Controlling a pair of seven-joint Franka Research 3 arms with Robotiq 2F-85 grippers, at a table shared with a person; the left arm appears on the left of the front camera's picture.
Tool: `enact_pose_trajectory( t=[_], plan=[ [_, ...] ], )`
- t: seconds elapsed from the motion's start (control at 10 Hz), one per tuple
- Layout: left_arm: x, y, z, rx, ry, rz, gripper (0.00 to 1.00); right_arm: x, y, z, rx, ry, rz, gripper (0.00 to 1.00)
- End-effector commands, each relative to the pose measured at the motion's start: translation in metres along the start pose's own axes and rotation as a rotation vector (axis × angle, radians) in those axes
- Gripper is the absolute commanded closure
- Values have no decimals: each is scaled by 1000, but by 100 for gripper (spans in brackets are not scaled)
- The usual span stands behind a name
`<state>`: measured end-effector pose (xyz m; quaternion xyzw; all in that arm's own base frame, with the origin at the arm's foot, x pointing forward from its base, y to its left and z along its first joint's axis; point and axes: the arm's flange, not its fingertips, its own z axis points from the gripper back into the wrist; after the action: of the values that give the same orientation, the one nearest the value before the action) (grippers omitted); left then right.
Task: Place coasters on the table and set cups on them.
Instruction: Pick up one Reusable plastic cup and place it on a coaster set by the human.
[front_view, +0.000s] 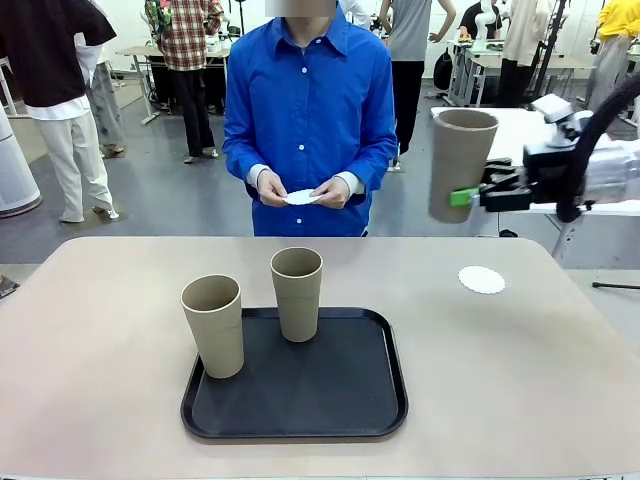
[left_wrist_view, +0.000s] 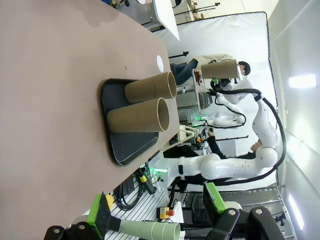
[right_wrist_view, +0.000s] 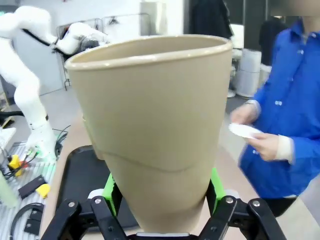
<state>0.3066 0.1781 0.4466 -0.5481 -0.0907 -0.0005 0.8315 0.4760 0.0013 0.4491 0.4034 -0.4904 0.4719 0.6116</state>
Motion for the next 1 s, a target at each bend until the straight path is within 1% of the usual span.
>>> enact_pose_trajectory(
  t=[0.0,0.2,0.3,0.6,0.9],
  plan=[
    [-1,-1,2,-4,-1,-4,0,6,-23,12,-40,-15,-25,19],
    [-1,-1,2,-4,-1,-4,0,3,-40,42,-129,22,-26,19],
    [-1,-1,2,-4,-1,-4,0,2,-49,57,-170,22,-35,19],
    [-1,-1,2,-4,-1,-4,0,0,-63,96,-250,-24,-63,19],
    [-1,-1,2,-4,-1,-4,0,-4,-66,105,-273,-55,-66,19]
  ],
)
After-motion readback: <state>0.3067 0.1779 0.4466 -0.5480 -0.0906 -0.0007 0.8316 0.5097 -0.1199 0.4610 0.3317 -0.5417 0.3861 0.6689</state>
